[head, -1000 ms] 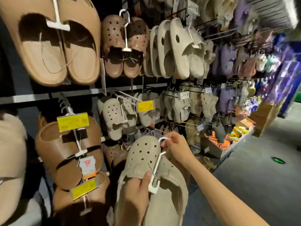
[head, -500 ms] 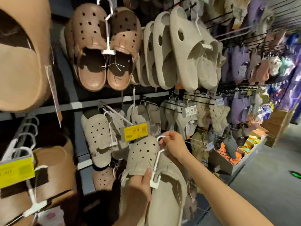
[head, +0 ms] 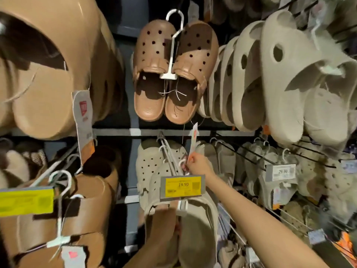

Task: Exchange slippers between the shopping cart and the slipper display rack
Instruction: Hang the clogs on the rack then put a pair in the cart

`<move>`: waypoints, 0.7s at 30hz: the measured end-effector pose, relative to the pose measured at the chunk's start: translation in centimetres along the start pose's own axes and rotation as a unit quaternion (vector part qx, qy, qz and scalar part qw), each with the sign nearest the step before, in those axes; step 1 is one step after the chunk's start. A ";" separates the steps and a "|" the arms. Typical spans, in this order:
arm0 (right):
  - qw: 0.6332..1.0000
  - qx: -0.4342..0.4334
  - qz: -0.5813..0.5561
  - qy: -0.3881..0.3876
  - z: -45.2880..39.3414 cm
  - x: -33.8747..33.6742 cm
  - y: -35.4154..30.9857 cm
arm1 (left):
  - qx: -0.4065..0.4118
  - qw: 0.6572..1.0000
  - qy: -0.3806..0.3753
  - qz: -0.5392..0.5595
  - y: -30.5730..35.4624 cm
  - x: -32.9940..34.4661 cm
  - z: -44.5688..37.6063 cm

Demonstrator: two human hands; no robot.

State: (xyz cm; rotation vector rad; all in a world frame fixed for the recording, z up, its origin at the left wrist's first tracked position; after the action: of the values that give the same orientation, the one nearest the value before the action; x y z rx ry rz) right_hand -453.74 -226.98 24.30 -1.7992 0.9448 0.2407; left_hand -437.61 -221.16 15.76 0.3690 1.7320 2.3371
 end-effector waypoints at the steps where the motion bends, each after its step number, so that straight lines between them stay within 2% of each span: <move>1: 1.000 -0.022 0.011 -0.014 -0.7 0.4 -0.4 | -0.002 1.000 0.009 0.020 0.0 -0.1 -0.6; 4: 0.996 -0.090 0.003 -0.016 -1.7 1.3 -0.7 | -0.062 0.994 0.076 0.049 0.3 -0.7 -2.1; 7: 0.988 -0.152 -0.016 -0.004 -2.1 1.6 0.1 | -0.061 0.996 0.052 0.041 1.1 -1.0 -2.5; 11: 0.993 -0.105 -0.041 0.037 -3.5 2.3 1.2 | -0.064 0.998 0.019 0.000 1.5 -1.2 -3.6; 13: 0.986 -0.162 -0.030 0.038 -3.2 2.4 0.6 | -0.101 0.994 0.007 -0.035 1.0 -1.0 -4.7; 15: 0.977 -0.212 -0.018 0.004 -3.0 2.7 0.4 | -0.114 0.993 0.017 -0.028 0.1 -1.3 -5.6; 17: 0.984 -0.172 -0.040 -0.018 -3.4 3.2 0.3 | -0.115 0.993 0.033 -0.017 -0.4 -1.5 -6.0; 21: 0.991 -0.124 -0.052 0.029 -4.5 4.0 0.6 | -0.109 0.990 0.062 0.063 -0.8 -2.0 -6.5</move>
State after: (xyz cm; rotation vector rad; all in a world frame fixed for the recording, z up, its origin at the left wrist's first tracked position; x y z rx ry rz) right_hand -452.68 -232.85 23.57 -2.0869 0.8886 0.2492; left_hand -437.82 -227.44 13.00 0.3104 1.5221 2.6593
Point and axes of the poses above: each hand's wrist, its own z-axis away from the middle knuckle, its own x-axis out of the palm, y = z × x, the point moved 3 cm from there along -z, towards the middle knuckle, and after that the axes turned 10 degrees about -x, right-handed, at the moved point
